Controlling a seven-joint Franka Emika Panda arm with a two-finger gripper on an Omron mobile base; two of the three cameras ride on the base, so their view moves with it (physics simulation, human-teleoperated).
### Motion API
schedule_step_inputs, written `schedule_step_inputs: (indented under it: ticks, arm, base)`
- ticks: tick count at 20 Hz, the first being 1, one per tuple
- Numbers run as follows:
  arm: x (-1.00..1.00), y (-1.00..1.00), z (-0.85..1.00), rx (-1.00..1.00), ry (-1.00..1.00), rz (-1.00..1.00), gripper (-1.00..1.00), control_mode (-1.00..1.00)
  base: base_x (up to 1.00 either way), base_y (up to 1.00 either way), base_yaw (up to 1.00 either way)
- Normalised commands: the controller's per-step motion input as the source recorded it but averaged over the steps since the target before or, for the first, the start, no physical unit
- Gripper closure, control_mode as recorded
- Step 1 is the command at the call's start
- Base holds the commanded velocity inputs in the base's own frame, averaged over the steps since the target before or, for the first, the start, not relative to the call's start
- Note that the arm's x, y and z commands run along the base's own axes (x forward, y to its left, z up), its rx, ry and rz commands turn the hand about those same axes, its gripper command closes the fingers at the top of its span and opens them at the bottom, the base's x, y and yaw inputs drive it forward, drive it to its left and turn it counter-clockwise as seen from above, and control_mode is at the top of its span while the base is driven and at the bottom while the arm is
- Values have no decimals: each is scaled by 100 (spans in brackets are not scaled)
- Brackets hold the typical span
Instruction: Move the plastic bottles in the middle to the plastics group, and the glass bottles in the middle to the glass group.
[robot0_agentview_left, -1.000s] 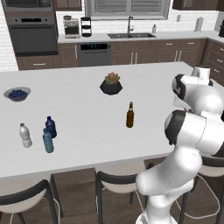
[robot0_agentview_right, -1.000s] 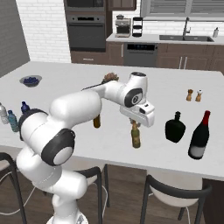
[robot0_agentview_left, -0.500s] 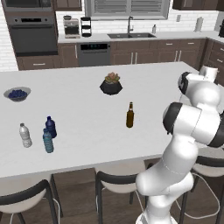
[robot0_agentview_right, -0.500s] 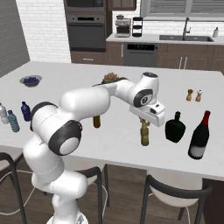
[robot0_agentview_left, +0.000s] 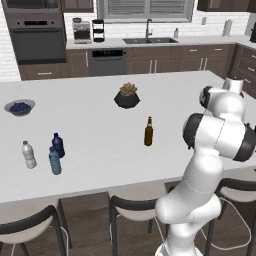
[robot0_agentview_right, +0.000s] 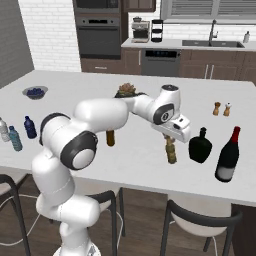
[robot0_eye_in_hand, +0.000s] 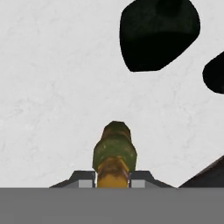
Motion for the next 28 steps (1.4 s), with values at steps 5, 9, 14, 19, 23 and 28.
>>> schedule_step_inputs:
  ticks: [5, 9, 14, 19, 23, 28]
  arm:
    - [28, -31, -17, -8, 0, 0, 100, -100]
    - [11, -17, -30, -1, 0, 0, 100, -100]
    - [3, -14, -37, 0, 3, 0, 100, -100]
    - [9, -25, -37, 0, 5, 2, 100, -100]
    - [1, -27, -35, 0, 1, 7, 100, -100]
    - [0, -4, -30, 0, 1, 3, 100, -100]
  base:
    - [0, 0, 0]
    - [0, 0, 0]
    - [0, 0, 0]
    - [0, 0, 0]
    - [0, 0, 0]
    - [0, 0, 0]
